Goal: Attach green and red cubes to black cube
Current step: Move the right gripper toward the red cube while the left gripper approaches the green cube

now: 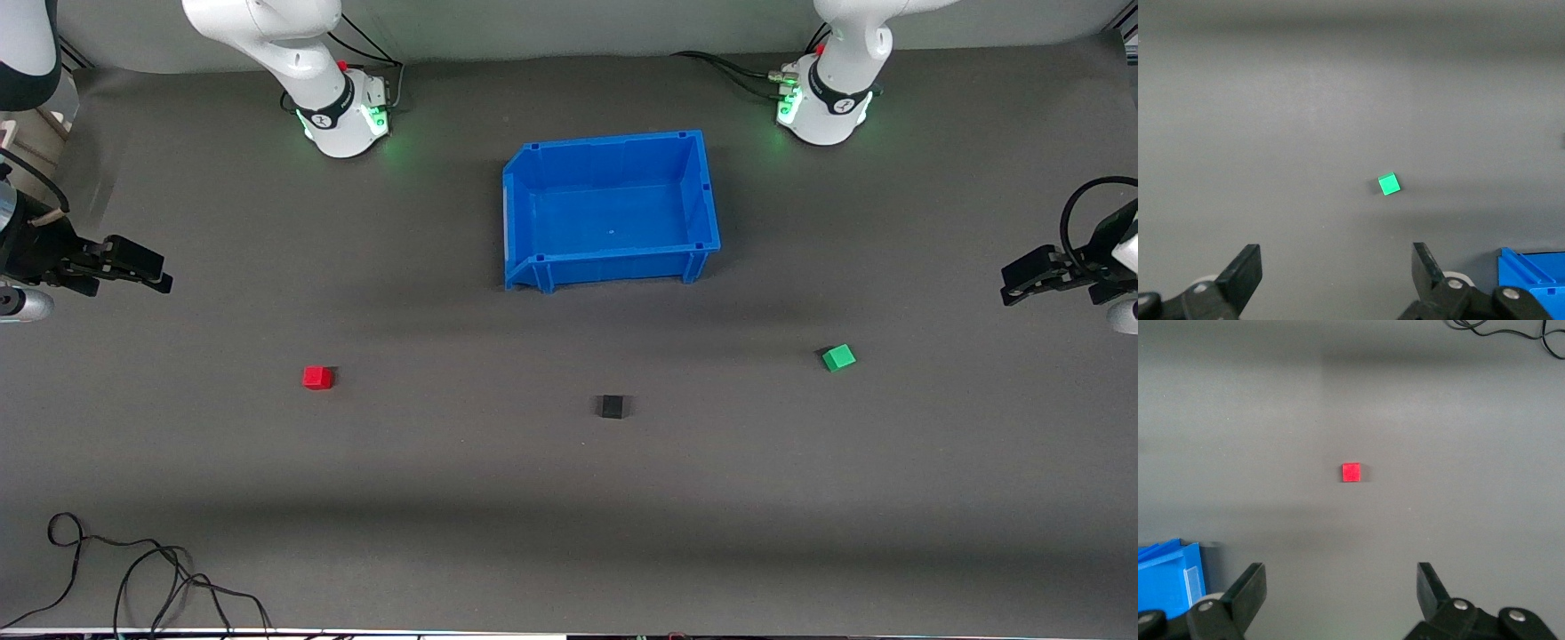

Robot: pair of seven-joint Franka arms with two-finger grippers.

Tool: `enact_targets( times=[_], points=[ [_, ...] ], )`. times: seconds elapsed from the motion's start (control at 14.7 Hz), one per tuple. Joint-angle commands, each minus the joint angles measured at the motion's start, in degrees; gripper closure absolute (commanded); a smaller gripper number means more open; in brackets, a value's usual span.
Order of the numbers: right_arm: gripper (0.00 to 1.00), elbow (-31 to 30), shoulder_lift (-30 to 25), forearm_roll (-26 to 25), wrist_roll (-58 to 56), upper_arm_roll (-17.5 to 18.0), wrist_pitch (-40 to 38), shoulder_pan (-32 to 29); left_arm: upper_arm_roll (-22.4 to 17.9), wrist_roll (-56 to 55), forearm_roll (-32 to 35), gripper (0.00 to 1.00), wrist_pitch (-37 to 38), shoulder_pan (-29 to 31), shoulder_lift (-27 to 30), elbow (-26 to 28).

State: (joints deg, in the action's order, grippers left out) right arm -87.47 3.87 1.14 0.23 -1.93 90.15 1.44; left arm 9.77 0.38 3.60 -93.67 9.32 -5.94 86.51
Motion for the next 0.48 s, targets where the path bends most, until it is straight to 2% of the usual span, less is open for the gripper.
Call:
enact_targets(
  times=[0.0,0.41],
  points=[
    [0.0,1.95,0.88,-1.32,-1.2,0.34,-1.2,-0.21,-0.1,0.68,0.7,0.0,1.04,-0.17,-0.39,-1.26],
    [0.0,1.95,1.93,-1.93,-1.72,0.43,-0.94,-0.21,-0.1,-0.63,0.18,0.0,1.65,-0.26,-0.73,-1.08]
  ],
)
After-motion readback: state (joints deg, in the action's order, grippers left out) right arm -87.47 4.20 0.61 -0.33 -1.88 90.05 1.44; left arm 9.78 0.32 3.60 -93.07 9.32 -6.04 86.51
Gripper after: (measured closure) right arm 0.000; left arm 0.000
